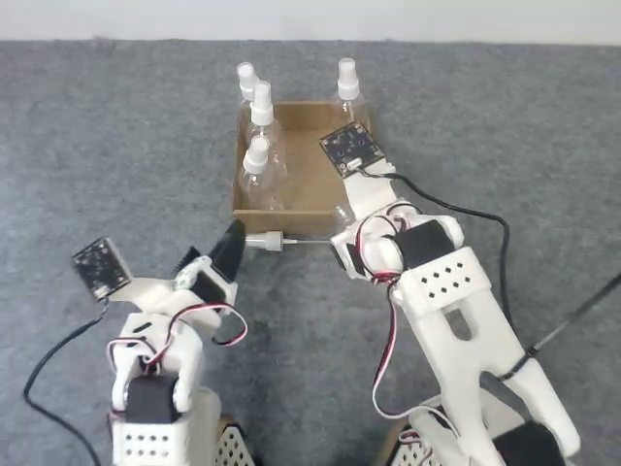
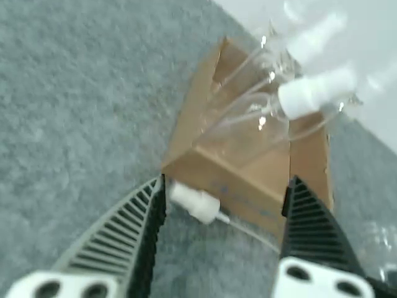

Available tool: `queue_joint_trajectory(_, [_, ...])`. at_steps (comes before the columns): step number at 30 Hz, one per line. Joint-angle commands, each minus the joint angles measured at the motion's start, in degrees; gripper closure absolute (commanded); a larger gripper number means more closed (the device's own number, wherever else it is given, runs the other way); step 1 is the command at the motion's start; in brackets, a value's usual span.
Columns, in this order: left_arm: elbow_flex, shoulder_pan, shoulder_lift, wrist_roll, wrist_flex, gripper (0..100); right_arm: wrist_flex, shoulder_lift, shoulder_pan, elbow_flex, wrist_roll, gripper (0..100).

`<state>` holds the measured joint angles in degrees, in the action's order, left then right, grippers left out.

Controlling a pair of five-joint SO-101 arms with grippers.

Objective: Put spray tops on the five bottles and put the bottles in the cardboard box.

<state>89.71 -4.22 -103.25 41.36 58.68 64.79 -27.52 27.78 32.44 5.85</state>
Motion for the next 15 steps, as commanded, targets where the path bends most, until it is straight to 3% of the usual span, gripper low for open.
queue_joint_trajectory(1, [-4.4, 2.0, -0.8, 0.2, 2.3, 78, 0.7, -3.1, -0.8, -0.8, -0.6, 96.1])
queue_joint_trajectory(6, [-6.3, 5.1, -0.7, -1.7, 5.9, 90, 0.7, -3.1, -0.8, -0.8, -0.6, 96.1])
queue_joint_trajectory(15, [-6.8, 6.9, -0.5, -1.7, 6.8, 91, 0.7, -3.1, -0.9, -0.8, -0.6, 96.1])
